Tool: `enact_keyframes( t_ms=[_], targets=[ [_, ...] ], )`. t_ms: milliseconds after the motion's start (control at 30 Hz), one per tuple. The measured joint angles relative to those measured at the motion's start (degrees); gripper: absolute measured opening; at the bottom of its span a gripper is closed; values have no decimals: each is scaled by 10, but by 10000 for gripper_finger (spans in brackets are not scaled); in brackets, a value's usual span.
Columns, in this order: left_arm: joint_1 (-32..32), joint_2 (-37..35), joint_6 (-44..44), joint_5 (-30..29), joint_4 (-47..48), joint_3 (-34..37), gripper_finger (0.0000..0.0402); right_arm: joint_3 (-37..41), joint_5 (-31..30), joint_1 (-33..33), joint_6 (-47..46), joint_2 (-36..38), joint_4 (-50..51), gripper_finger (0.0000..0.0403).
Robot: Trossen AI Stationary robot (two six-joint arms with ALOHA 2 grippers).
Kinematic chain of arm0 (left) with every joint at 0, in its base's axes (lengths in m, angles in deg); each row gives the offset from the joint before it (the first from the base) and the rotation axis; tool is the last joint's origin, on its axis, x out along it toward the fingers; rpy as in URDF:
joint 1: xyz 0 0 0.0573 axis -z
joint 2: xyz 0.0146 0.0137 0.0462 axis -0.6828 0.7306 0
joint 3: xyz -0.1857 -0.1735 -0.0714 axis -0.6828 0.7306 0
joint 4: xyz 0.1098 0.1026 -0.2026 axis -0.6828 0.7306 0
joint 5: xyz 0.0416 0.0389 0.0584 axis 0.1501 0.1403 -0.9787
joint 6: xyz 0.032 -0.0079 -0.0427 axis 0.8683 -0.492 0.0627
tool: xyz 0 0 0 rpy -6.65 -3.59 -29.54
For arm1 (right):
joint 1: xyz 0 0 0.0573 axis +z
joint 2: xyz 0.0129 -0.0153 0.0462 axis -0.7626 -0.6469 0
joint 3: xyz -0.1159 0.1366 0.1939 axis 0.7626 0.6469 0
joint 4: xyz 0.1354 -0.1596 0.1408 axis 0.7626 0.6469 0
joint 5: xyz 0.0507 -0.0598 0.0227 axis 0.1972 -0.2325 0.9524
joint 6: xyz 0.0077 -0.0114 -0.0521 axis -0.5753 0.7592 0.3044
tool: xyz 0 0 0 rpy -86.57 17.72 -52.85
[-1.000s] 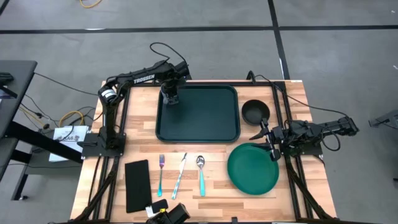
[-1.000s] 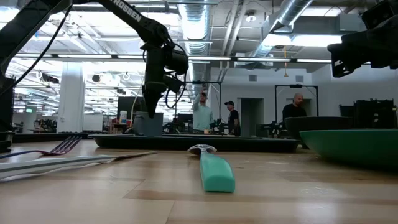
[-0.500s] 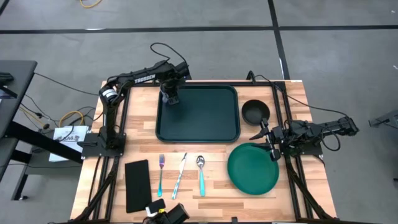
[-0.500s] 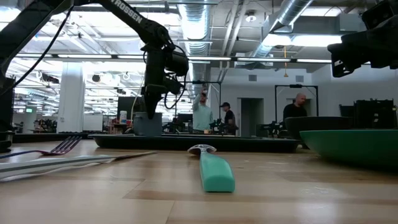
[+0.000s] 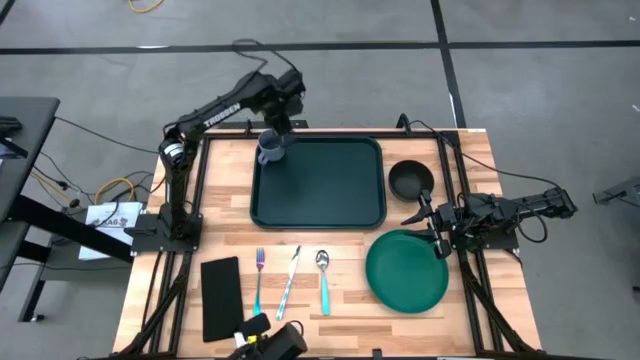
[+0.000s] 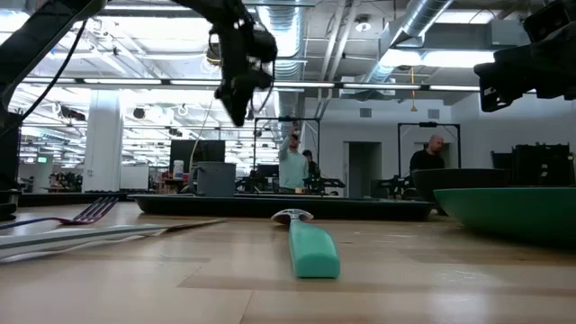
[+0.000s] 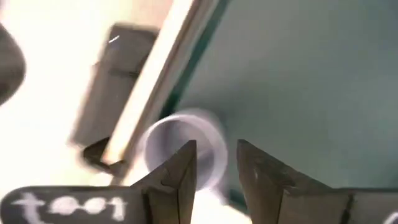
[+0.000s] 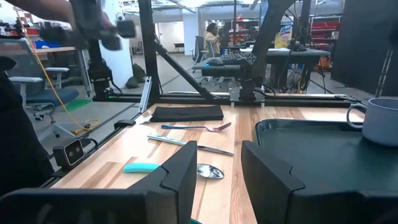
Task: Set up tray
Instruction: Put the green plate on the black tray
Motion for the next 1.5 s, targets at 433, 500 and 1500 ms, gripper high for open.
enact_keyframes(
  t_ms=[433,500,1500],
  targets=[
    [50,-126,-51,228,-12,-78,100,0,0,0,0,0,0,118],
    [55,-161,-52,228,-33,-68,100,0,0,0,0,0,0,118],
    [61,-714,-461,231,-820,779,100,0,-204,-1,-213,0,-613,118]
  ],
)
